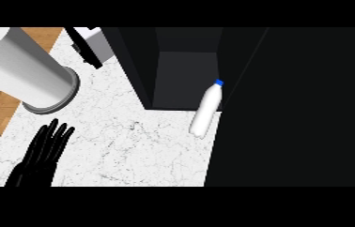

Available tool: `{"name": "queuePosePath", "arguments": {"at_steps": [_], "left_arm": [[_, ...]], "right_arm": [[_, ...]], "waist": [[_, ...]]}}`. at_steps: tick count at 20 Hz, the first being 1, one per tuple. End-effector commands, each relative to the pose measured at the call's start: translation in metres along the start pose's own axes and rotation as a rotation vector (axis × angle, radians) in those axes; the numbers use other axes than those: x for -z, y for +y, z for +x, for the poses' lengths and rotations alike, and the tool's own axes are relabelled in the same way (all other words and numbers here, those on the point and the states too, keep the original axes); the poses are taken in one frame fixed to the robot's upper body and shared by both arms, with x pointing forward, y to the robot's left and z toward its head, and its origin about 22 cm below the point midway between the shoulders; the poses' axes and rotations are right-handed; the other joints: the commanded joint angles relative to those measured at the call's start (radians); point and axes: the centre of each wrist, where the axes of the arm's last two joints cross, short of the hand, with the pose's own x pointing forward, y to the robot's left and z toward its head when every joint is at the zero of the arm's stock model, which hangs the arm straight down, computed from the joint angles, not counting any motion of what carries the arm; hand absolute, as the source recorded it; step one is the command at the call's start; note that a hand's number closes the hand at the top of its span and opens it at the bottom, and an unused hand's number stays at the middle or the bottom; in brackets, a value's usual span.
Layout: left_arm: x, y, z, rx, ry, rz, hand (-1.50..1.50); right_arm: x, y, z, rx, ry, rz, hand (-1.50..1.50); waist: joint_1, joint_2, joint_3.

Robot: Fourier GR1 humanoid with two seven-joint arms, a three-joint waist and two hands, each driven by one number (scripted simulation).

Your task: Pick up the bottled water, place it into the cabinet and close the cabinet

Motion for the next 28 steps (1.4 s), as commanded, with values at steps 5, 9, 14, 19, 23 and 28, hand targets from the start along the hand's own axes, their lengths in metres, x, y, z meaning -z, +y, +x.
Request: {"name": "queuePosePath", "arguments": {"at_steps": [5, 9, 14, 19, 23, 28], "left_arm": [[-0.006, 0.016, 0.031, 0.013, 0.0, -0.022, -1.5], [-0.003, 0.019, 0.039, 0.019, -0.008, -0.028, -1.5], [0.001, 0.023, 0.06, 0.023, -0.015, -0.041, -1.5], [0.003, 0.031, 0.077, 0.014, -0.03, -0.048, -1.5], [-0.004, 0.033, 0.088, 0.006, 0.003, -0.059, -1.5], [-0.009, 0.015, 0.096, 0.012, -0.012, -0.048, -1.5]], "right_arm": [[0.03, 0.056, 0.024, -0.171, -0.057, 0.112, 1.5], [0.06, 0.07, 0.015, -0.141, -0.05, 0.148, 1.5], [0.111, 0.108, -0.008, -0.125, -0.03, 0.133, 1.5], [0.155, 0.143, -0.018, -0.118, -0.017, 0.06, 1.5], [0.187, 0.144, -0.029, -0.052, 0.002, -0.048, 1.5], [0.226, 0.131, -0.01, 0.021, 0.005, -0.047, 1.5]], "waist": [[0.002, -0.005, -0.002], [-0.008, -0.008, -0.005], [0.003, -0.002, -0.002], [0.022, 0.005, 0.0], [0.036, 0.013, 0.003], [0.025, 0.018, 0.004]]}}
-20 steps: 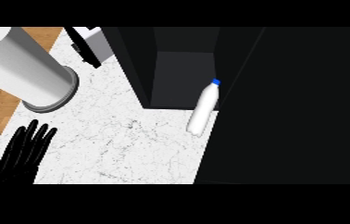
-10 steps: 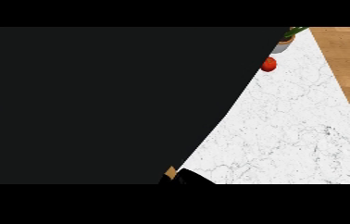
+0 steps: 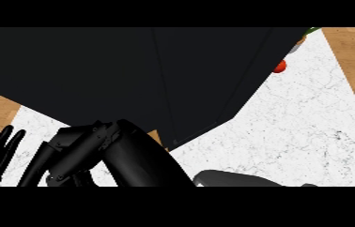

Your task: Pick up the bottled water, place it into the cabinet and close the cabinet

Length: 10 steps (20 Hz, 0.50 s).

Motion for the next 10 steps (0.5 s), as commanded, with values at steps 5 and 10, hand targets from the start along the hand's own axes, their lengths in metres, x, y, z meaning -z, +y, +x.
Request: {"name": "queuePosePath", "arguments": {"at_steps": [5, 10], "left_arm": [[-0.001, 0.002, 0.013, 0.019, 0.0, 0.005, -1.5], [-0.013, 0.01, 0.011, 0.022, -0.012, 0.028, -1.5]], "right_arm": [[0.039, -0.007, 0.007, 0.016, 0.156, 0.3, 1.5], [0.058, -0.051, -0.026, 0.088, 0.187, 0.309, 1.5]], "waist": [[-0.007, 0.01, 0.001], [-0.027, 0.007, 0.001]]}}
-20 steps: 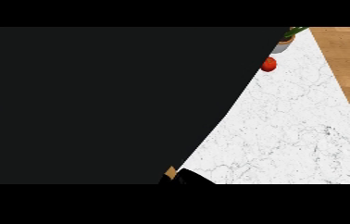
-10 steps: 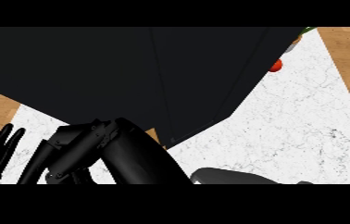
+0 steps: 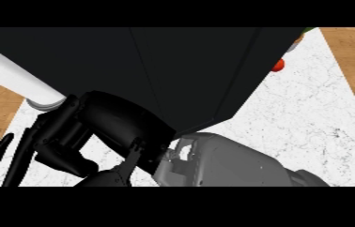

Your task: Pick up the bottled water, place it into the cabinet and close the cabinet

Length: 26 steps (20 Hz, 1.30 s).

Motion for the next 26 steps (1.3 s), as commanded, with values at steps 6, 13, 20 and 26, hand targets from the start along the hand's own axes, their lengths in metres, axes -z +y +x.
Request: {"name": "queuePosePath", "arguments": {"at_steps": [6, 13, 20, 26], "left_arm": [[-0.005, 0.0, 0.007, 0.003, 0.01, 0.003, -1.5], [-0.003, -0.009, 0.012, 0.003, -0.002, 0.026, -1.5], [0.001, -0.005, 0.015, -0.001, 0.017, 0.014, -1.5], [-0.001, -0.007, 0.01, -0.015, 0.007, 0.006, -1.5]], "right_arm": [[-0.002, -0.077, -0.009, 0.017, -0.005, -0.093, 1.5], [-0.007, -0.117, -0.006, -0.099, -0.048, -0.294, 1.5], [-0.011, -0.143, -0.013, -0.171, -0.051, -0.424, 1.5], [-0.016, -0.162, -0.009, -0.184, -0.101, -0.477, -1.5]], "waist": [[-0.025, 0.003, -0.002], [-0.024, 0.001, -0.002], [-0.036, 0.006, -0.002], [-0.032, 0.009, -0.003]]}}
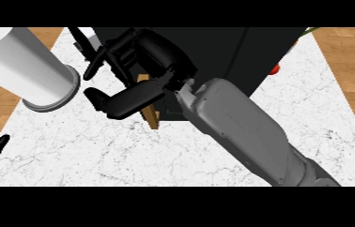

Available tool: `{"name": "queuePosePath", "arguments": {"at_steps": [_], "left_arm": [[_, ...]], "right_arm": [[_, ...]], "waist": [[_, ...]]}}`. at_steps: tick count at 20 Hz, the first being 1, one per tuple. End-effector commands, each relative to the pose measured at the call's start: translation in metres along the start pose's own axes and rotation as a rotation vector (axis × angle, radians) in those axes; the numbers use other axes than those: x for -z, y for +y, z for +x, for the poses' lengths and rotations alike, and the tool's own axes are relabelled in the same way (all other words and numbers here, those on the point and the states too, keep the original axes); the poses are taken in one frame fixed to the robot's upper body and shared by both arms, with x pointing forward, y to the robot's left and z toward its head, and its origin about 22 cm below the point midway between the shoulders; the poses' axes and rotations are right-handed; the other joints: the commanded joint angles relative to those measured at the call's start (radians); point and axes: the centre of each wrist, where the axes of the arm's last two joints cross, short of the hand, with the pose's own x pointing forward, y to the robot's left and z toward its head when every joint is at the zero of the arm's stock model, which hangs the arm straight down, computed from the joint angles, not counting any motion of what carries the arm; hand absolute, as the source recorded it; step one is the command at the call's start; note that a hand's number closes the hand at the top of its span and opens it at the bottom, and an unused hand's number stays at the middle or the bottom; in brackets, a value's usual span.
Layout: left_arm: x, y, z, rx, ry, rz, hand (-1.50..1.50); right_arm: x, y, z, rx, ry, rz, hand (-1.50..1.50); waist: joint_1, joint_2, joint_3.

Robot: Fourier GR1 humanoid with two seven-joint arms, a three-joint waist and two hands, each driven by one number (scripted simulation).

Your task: Pick up the bottled water, place it into the cabinet and close the cabinet

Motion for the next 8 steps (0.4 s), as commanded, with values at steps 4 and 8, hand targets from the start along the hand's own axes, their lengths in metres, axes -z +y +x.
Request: {"name": "queuePosePath", "arguments": {"at_steps": [4, 8], "left_arm": [[0.006, -0.004, 0.0, 0.004, 0.008, -0.015, -1.5], [0.019, -0.008, 0.005, 0.007, -0.02, -0.018, -1.5]], "right_arm": [[-0.023, -0.079, -0.003, -0.086, 0.011, -0.307, -1.5], [-0.017, -0.082, 0.0, -0.092, -0.008, -0.296, -1.5]], "waist": [[-0.035, 0.035, 0.027], [-0.037, 0.041, 0.027]]}}
